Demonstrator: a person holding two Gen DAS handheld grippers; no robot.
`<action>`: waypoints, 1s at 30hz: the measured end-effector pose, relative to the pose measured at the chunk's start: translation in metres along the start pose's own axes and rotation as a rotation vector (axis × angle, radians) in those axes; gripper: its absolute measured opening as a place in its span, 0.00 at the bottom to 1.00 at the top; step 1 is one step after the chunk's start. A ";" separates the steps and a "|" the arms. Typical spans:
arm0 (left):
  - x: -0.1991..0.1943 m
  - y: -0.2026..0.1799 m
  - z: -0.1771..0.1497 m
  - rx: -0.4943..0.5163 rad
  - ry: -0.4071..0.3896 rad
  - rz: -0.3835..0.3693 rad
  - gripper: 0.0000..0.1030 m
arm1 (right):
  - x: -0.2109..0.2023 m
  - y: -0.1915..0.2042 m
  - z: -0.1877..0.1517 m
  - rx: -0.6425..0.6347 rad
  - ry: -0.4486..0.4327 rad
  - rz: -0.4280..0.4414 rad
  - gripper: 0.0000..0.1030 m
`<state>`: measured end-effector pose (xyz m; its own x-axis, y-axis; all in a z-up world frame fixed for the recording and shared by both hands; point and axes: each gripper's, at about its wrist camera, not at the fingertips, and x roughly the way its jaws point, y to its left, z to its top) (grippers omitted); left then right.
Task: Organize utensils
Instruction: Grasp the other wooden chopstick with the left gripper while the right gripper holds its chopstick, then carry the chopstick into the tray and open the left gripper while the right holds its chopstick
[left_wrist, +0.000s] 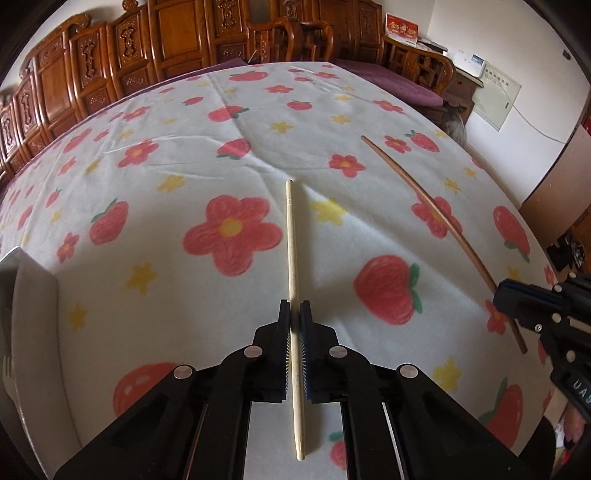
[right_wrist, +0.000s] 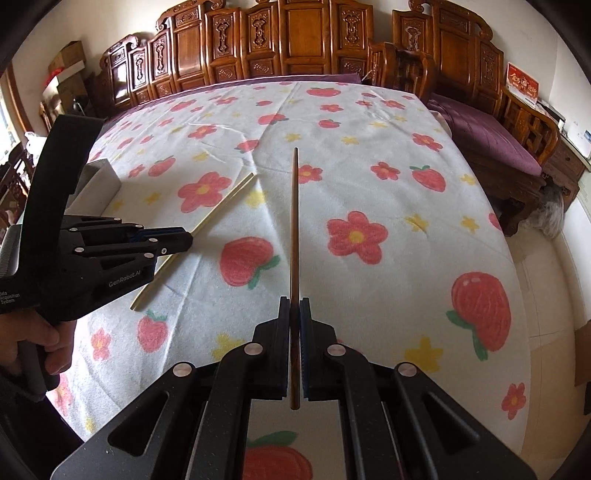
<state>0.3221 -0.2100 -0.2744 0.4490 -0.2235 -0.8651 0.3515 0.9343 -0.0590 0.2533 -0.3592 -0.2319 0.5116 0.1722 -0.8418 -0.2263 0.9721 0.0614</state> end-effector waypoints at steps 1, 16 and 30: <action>-0.001 0.002 -0.002 -0.002 0.003 0.001 0.04 | -0.001 0.002 0.000 -0.003 -0.002 0.003 0.06; -0.070 0.034 -0.030 -0.063 -0.071 -0.036 0.04 | -0.016 0.041 0.007 -0.065 -0.038 0.018 0.06; -0.175 0.036 -0.056 -0.010 -0.224 -0.027 0.04 | -0.066 0.087 0.007 -0.079 -0.102 0.013 0.06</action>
<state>0.2102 -0.1220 -0.1532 0.6110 -0.3039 -0.7310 0.3587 0.9294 -0.0866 0.2055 -0.2851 -0.1668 0.5889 0.2035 -0.7822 -0.2957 0.9549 0.0258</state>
